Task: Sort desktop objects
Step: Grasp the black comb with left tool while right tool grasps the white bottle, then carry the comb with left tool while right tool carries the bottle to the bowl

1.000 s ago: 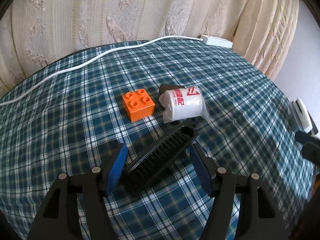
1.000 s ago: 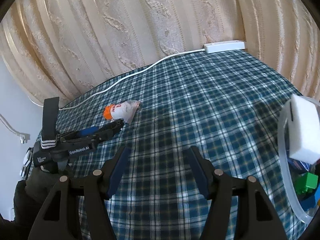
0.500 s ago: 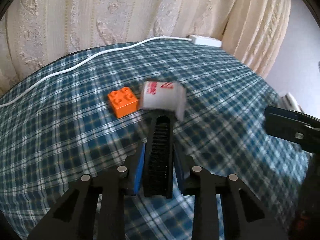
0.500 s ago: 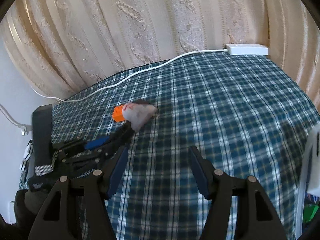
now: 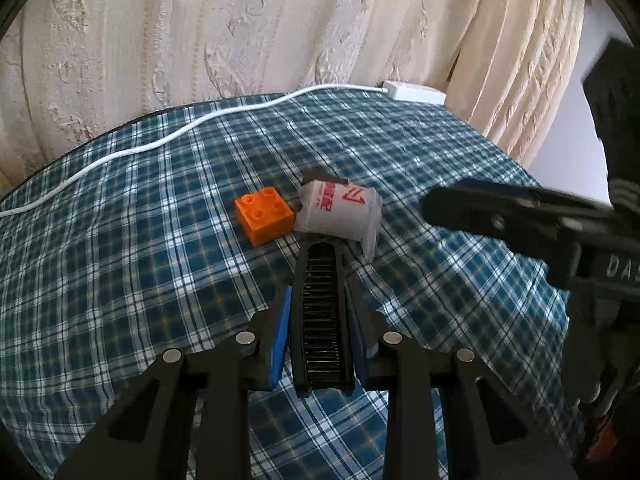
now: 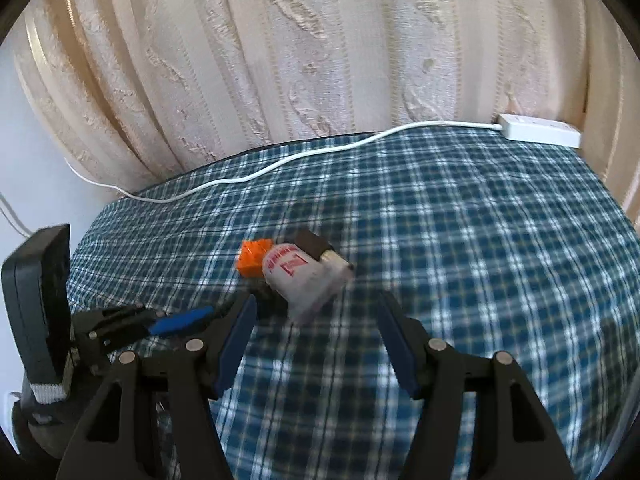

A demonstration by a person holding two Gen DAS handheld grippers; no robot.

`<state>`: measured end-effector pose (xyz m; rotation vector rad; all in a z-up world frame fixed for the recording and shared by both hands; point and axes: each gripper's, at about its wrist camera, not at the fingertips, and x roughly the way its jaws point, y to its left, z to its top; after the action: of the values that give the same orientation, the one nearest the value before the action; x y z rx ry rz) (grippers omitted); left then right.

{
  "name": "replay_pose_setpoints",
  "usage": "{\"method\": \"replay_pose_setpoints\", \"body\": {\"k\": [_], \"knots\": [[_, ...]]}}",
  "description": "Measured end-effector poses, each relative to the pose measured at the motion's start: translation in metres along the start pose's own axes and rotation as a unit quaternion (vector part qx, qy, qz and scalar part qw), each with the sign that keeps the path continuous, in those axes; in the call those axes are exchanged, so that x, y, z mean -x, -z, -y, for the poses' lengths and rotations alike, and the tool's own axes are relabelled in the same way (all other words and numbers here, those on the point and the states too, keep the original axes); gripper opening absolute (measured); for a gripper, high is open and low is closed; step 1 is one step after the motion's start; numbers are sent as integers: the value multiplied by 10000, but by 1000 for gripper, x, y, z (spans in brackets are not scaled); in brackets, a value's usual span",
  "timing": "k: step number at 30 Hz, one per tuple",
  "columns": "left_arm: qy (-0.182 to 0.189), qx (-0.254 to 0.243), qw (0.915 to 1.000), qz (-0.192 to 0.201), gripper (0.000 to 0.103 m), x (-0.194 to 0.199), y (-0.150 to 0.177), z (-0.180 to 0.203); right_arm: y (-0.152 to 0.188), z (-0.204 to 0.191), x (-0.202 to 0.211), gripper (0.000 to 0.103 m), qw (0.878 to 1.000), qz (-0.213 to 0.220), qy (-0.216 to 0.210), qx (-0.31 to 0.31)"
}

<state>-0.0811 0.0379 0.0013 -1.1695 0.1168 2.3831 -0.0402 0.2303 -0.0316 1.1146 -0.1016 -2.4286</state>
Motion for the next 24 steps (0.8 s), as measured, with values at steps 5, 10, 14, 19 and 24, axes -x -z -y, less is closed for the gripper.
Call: {"method": "replay_pose_setpoints", "body": {"k": [5,10,14,19,24], "knots": [[-47,31,10000,-52,29,-5,4,-4,-7,-6,-17,66,9996,10,-190,195],[-52,136,9998,-113,29,-10,7,-9,-10,-14,-36,66,9981,43,-313,522],[-75,137,9998,-79,29,-10,7,-9,-12,-16,-52,61,9977,-34,-247,627],[-97,152,9998,-23,31,-10,8,-9,-16,-16,-63,59,9969,-96,-222,745],[-198,64,9998,-17,31,-12,7,-5,-15,-17,-68,54,9959,-142,-206,871]]}}
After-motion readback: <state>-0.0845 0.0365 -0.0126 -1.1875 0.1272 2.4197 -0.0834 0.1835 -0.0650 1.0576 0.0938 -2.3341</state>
